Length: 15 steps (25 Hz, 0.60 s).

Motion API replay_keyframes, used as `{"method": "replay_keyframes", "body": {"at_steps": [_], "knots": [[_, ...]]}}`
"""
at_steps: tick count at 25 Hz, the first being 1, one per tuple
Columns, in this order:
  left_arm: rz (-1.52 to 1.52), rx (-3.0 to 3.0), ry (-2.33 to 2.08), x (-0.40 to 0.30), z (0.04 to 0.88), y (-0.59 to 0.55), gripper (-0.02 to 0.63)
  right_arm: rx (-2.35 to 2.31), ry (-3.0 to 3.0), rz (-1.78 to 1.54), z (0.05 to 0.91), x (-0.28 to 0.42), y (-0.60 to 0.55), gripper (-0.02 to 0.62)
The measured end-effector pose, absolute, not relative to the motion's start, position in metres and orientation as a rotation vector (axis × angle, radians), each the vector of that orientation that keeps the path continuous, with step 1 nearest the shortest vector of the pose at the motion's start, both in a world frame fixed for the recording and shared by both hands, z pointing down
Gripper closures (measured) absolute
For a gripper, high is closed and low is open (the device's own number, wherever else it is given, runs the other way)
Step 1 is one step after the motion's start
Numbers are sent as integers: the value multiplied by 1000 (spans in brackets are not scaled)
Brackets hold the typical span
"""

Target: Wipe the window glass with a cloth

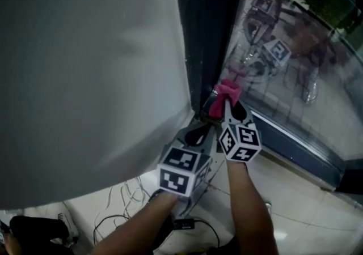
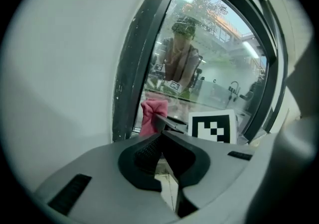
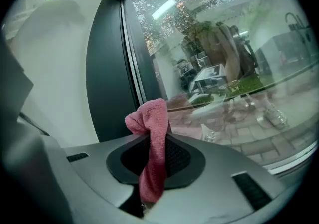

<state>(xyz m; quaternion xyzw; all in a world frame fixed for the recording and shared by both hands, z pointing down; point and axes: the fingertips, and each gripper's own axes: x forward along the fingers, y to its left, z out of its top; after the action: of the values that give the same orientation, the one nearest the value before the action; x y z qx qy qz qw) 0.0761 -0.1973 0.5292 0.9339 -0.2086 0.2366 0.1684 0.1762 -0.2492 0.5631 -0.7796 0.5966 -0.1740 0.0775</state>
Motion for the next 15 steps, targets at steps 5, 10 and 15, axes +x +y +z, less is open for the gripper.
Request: {"method": "replay_keyframes", "body": {"at_steps": [5,10,15], "knots": [[650,2571,-626,68,516,-119,600,-2328,1825,-600,562,168,-193,540],[524,2521,-487,89,574,-117,600,-2518,1782,-633,624,199,-186,540],[524,2514,-525,81,596,-173,600,-2524,1809,-698,660,194,-236,541]]}}
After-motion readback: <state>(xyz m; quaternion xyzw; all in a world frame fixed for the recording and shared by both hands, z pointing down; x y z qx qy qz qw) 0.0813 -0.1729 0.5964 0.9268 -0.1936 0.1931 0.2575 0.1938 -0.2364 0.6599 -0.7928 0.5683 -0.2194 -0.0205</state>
